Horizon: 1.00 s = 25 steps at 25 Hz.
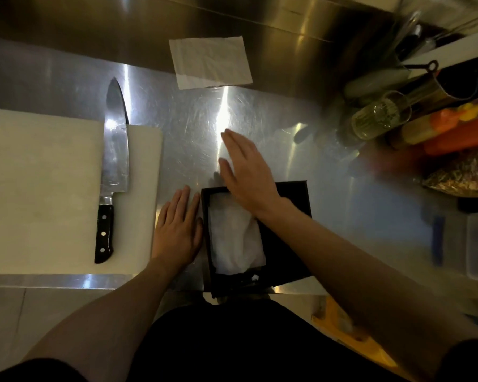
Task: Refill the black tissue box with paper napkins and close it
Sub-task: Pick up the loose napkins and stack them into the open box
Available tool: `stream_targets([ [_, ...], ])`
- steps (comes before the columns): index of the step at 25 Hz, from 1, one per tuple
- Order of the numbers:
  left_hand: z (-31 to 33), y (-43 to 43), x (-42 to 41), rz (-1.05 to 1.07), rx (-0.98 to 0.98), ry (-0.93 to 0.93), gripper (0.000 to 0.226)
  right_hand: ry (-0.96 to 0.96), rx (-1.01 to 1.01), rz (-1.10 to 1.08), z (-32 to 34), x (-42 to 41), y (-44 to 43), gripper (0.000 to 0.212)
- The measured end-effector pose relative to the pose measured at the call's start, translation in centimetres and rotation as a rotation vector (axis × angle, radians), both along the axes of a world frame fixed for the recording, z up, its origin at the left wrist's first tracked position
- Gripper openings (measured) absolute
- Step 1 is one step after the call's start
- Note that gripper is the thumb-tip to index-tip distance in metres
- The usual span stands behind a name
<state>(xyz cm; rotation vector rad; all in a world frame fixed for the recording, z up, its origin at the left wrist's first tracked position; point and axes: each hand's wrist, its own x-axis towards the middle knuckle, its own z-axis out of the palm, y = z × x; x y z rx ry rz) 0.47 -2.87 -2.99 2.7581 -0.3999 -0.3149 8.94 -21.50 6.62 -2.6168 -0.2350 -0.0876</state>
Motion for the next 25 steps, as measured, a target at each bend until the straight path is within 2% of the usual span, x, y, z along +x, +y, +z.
stream_targets([
  [5, -0.1, -0.1, -0.1, -0.003, 0.025, -0.032, 0.061, 0.189, -0.042, -0.006, -2.3, 9.6, -1.6, 0.047],
  [13, -0.3, -0.2, 0.5, 0.009, 0.045, -0.046, 0.063, 0.115, -0.201, 0.024, -5.0, 22.7, -2.0, 0.038],
  [20, -0.8, 0.0, 0.3, 0.015, 0.066, -0.052, 0.065, 0.114, -0.304, 0.078, -6.3, 26.1, -1.6, 0.024],
  [25, -0.7, 0.0, 0.6, 0.021, 0.065, -0.054, 0.063, 0.117, -0.234, 0.061, -6.3, 25.8, -1.6, 0.022],
])
